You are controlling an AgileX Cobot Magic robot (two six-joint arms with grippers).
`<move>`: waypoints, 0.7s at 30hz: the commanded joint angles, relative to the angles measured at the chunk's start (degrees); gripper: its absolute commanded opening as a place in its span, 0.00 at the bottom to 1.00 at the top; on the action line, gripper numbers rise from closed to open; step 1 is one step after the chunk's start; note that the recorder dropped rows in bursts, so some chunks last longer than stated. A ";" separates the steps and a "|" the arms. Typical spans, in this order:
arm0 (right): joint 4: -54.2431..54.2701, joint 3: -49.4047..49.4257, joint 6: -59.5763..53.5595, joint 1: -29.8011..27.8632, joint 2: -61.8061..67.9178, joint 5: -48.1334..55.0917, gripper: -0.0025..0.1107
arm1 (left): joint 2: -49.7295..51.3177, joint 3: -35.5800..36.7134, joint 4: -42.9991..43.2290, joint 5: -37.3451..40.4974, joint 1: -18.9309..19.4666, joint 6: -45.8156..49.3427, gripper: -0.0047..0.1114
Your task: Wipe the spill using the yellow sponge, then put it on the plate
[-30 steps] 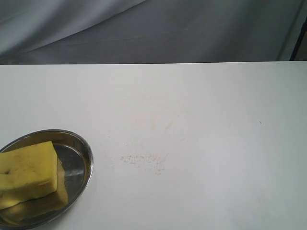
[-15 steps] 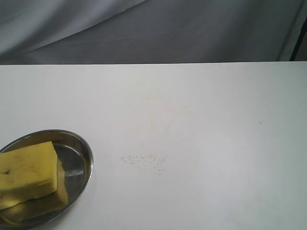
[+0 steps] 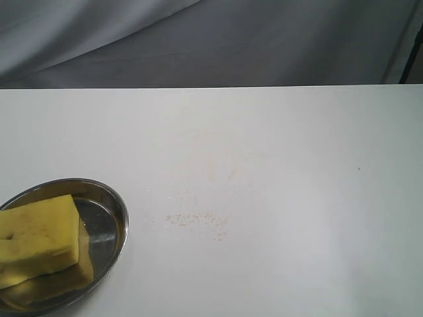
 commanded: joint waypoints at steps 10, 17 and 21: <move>-0.92 0.20 0.17 -0.10 -0.26 2.32 0.02 | -0.14 0.26 0.24 -0.28 -0.31 -0.27 0.04; -0.84 0.20 0.17 -0.10 -0.26 11.44 0.02 | -0.14 0.26 0.24 -0.28 -0.31 -0.27 0.04; -0.84 0.20 0.07 -0.10 -0.26 11.46 0.02 | -0.14 0.26 0.24 -0.28 -0.31 -0.27 0.04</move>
